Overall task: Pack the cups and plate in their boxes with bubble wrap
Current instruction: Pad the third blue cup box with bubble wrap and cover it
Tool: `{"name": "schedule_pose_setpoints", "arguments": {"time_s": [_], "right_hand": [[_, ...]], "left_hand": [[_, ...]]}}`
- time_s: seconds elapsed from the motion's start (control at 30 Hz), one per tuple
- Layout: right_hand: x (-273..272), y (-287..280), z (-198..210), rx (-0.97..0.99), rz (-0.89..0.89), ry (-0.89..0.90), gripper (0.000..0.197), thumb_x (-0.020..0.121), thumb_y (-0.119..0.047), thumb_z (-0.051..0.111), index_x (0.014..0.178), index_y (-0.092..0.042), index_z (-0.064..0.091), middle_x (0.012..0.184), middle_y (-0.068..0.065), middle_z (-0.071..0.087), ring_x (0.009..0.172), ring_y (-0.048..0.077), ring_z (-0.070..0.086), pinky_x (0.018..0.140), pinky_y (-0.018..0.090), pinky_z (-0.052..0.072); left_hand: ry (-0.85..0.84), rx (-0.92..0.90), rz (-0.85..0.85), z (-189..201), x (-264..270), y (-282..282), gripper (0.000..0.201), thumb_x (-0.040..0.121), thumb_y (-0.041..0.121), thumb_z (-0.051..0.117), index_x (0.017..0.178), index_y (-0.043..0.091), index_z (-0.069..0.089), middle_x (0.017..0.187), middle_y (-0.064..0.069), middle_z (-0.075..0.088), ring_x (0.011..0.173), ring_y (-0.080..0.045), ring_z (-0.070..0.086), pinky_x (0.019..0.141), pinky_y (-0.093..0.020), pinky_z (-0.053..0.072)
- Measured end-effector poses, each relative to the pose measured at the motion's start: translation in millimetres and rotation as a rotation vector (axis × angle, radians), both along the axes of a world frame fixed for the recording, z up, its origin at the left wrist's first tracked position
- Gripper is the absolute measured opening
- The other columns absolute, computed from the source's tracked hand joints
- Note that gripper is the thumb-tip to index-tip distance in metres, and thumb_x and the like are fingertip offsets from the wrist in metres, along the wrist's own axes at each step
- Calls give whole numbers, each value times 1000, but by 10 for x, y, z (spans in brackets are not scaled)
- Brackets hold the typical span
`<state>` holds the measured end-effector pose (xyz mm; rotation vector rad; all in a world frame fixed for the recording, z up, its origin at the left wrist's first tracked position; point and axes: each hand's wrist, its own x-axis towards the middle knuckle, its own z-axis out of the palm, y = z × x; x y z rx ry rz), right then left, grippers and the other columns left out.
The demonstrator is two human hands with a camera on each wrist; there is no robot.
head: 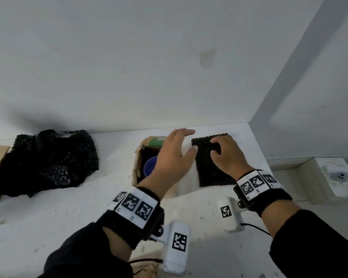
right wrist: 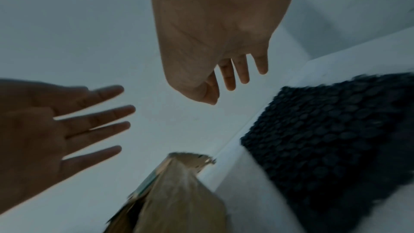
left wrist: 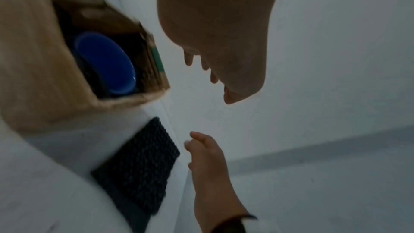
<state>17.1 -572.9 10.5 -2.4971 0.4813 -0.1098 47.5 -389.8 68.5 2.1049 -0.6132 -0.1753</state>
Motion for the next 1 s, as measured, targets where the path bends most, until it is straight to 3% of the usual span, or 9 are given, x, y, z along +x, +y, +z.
{"name": "schedule_pose_setpoints", "arguments": {"time_s": [0.1,0.17,0.3,0.4,0.6,0.7,0.8,0.87,1.0], "right_hand": [[-106,-295,-166,43,-127,140,47,84,-18,54,131,-17,45,133,7,44,122,25,43,97,39,41],[-171,-421,-279,56,-177,204,52,84,-19,55,134,-16,41,134,9,42,122,28,44,95,41,43],[-256,-573,-482,51,-235,229,56,86,-25,61,135,-11,38,130,15,43,119,32,44,88,40,43],[-265,-632,-606,152,-278,241,64,85,-31,65,137,-9,35,132,17,42,119,34,46,92,40,42],[-254,-629,-714,300,-376,234,59,86,-38,63,131,-7,38,127,14,51,114,32,52,90,38,44],[-258,-615,-718,328,-370,278,53,89,-40,58,126,-5,43,116,12,58,106,31,56,83,36,45],[-281,-609,-679,349,-341,261,35,92,-32,55,116,-6,53,106,10,61,103,31,57,79,32,43],[-304,-597,-598,386,-342,200,20,91,-26,55,101,-8,56,95,7,60,93,28,58,75,31,43],[-329,-538,-329,545,-370,67,5,89,-16,57,91,-12,57,91,7,62,88,25,60,82,38,51]], "left_hand": [[143,29,-80,-142,-136,-433,44,92,23,54,135,21,43,138,4,45,126,-9,40,94,-17,29],[269,77,-55,-344,-176,-661,48,93,26,54,138,23,38,141,1,42,129,-12,39,92,-17,28],[463,200,131,-777,-166,-901,63,89,28,56,144,22,25,143,-7,39,129,-24,40,103,-33,38],[547,232,277,-995,-155,-964,72,85,28,56,146,20,19,142,-9,38,130,-28,36,106,-44,37],[803,33,517,-1162,-18,-1039,68,88,26,54,146,23,16,142,-7,34,126,-28,40,104,-44,39],[963,-75,574,-1206,27,-1046,60,87,24,53,141,18,27,122,-5,49,113,-29,52,99,-47,45],[947,-116,515,-1208,23,-1014,23,86,23,54,107,14,60,100,-8,64,95,-29,63,89,-47,53],[866,-97,464,-1116,9,-981,8,87,21,54,88,18,61,95,-7,65,93,-29,63,88,-47,53],[683,-65,394,-795,63,-921,12,91,21,55,102,16,57,95,-2,63,94,-22,61,85,-37,53]]}}
